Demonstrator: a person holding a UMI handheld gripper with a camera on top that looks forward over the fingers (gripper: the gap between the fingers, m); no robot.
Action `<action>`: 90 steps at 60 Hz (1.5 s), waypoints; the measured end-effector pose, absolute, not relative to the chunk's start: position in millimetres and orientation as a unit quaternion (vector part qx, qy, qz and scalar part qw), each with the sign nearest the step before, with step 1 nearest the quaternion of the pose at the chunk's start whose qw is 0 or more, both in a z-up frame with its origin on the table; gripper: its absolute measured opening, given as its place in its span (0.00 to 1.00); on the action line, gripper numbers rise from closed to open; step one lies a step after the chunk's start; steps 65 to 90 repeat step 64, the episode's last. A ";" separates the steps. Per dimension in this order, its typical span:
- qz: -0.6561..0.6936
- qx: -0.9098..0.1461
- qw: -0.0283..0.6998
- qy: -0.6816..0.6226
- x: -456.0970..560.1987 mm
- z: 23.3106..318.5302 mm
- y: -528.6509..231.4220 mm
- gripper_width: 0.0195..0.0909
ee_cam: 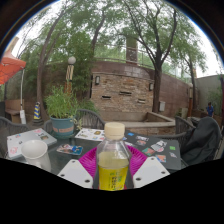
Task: Pour water
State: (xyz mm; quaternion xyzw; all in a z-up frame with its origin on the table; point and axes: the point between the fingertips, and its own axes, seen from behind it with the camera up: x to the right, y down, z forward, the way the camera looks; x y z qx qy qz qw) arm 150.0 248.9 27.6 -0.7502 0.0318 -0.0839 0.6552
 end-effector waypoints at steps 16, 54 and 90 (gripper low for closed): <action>-0.089 -0.736 0.670 0.039 158.4 20.7 238.4 0.43; -0.044 -0.758 0.647 0.071 45.9 67.2 27.2 0.91; -0.017 -0.752 0.656 0.065 3.3 75.6 -17.8 0.91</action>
